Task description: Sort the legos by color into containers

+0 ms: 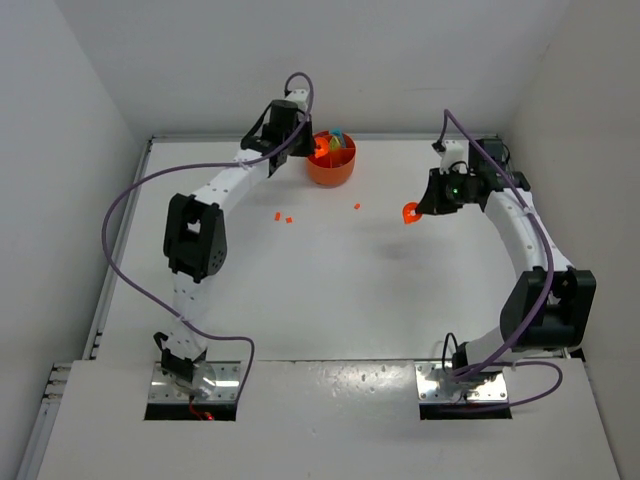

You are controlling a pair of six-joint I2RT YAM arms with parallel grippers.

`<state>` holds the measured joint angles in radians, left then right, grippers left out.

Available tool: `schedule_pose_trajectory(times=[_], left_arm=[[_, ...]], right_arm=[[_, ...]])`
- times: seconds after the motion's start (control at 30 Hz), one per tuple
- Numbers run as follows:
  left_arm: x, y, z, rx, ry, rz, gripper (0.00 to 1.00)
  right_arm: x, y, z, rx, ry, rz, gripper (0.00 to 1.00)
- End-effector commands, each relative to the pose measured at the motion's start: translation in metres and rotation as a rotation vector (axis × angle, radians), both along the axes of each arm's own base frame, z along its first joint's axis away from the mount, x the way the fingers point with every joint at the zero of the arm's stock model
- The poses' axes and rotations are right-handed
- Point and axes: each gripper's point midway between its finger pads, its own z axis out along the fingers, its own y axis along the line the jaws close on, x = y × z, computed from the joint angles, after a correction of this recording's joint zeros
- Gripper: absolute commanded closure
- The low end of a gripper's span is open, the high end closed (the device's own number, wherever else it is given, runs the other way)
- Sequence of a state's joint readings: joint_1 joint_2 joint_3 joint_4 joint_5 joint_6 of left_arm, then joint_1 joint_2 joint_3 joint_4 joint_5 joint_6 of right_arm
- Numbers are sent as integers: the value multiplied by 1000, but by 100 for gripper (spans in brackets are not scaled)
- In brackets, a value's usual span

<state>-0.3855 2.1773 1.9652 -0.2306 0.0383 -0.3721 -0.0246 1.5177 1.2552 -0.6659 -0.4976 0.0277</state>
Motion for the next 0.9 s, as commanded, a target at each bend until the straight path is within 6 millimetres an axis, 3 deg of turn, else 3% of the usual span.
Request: schedule_pose_trajectory(times=[0.0,0.27,0.5,0.57,0.7,0.77,0.8,0.87], left_arm=[[-1,-8,27,44,-154,-151,100],[14,9,39,476,-383,-275,100],[11,7,52,808,-622,-396,100],[7,6,46,912,-679,-480,100],[-5,-14,51,967,-817,-647,100],[-7,-10,43,983,-820,-713,100],[-10,-20,59,960,-872,-753,100],[-7,-22,52,966,-881,-801,100]], right_arm=[[9,1,9,17,-50,-11,100],[7,1,6,22,-37,-17,100],[9,3,4,34,-32,-18,100],[10,3,5,34,-41,-17,100],[9,3,2,34,-32,-18,100],[8,3,0,39,-28,-24,100],[8,3,0,39,-28,-24,100],[8,4,-3,44,-22,-30,100]])
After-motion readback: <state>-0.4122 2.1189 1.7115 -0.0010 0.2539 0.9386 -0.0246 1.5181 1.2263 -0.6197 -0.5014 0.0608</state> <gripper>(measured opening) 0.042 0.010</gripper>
